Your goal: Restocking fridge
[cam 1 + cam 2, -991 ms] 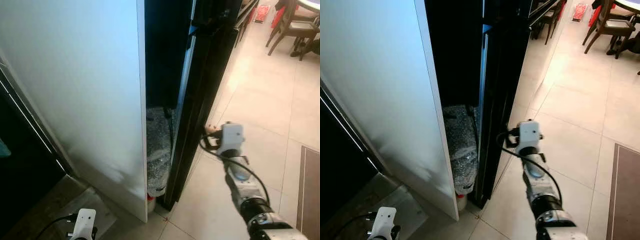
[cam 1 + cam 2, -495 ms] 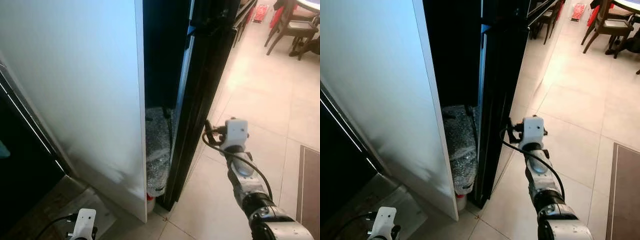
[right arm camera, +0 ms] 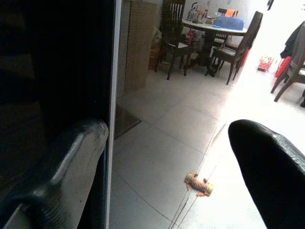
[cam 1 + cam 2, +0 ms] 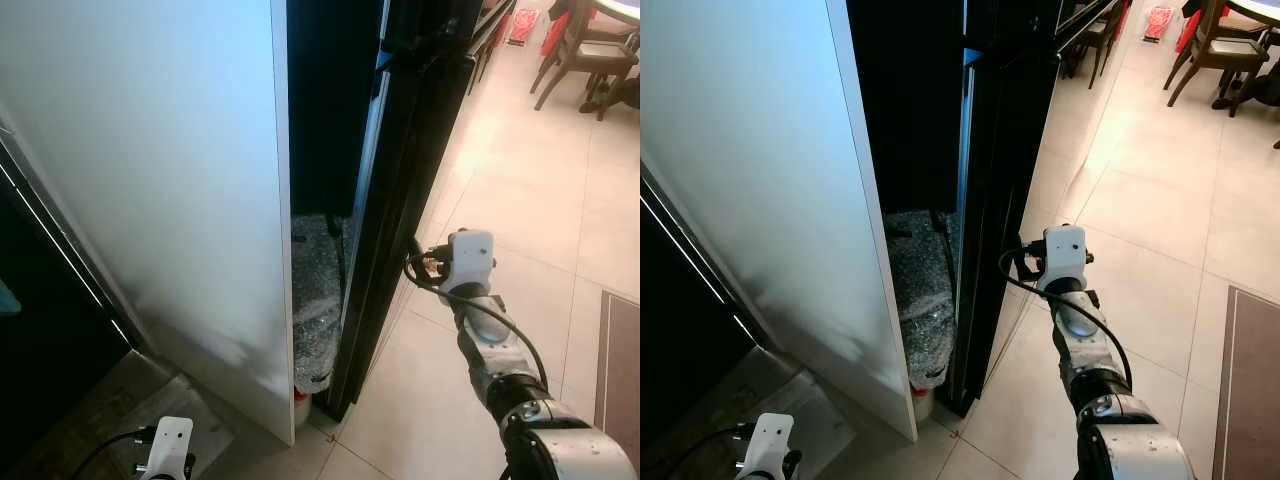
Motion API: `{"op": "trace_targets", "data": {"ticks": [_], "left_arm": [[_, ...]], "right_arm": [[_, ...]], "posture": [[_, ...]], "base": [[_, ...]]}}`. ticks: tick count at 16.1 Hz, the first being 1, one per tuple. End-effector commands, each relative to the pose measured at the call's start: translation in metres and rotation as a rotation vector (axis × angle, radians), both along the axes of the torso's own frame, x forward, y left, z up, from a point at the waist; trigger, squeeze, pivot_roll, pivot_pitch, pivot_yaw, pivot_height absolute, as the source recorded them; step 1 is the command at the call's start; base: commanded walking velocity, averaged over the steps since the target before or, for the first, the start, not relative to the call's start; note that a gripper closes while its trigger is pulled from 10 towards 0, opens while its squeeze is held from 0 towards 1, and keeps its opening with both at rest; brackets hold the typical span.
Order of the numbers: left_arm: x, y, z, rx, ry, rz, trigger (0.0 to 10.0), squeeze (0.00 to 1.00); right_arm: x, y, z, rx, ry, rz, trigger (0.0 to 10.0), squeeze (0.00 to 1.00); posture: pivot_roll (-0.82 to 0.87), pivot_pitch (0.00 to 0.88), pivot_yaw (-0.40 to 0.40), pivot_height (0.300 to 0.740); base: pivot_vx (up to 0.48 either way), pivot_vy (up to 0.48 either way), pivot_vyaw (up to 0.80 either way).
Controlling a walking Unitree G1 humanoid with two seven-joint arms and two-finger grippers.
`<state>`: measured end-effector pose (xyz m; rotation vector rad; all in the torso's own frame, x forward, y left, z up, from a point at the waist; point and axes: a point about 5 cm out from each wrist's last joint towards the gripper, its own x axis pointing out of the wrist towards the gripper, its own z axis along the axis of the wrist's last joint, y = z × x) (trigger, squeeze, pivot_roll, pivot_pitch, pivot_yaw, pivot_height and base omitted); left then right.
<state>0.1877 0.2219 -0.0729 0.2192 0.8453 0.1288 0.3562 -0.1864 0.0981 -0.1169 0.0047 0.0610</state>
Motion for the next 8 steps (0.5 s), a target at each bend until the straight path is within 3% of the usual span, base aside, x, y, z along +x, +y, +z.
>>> {"op": "trace_targets", "data": {"ticks": [1, 8], "left_arm": [[-0.002, -0.001, -0.001, 0.004, 0.011, -0.007, 10.0, 0.00], [-0.001, 0.000, -0.001, 0.005, 0.011, -0.012, 10.0, 0.00]], "right_arm": [[0.003, -0.005, 0.004, -0.021, 0.004, -0.001, 10.0, 0.00], [0.003, -0.025, 0.008, -0.095, -0.005, -0.079, 10.0, 0.00]], "posture": [[-0.07, 0.000, -0.020, 0.740], [-0.07, 0.000, -0.017, 0.740]], "base": [[0.000, 0.000, 0.00], [0.000, 0.000, 0.00]]}}
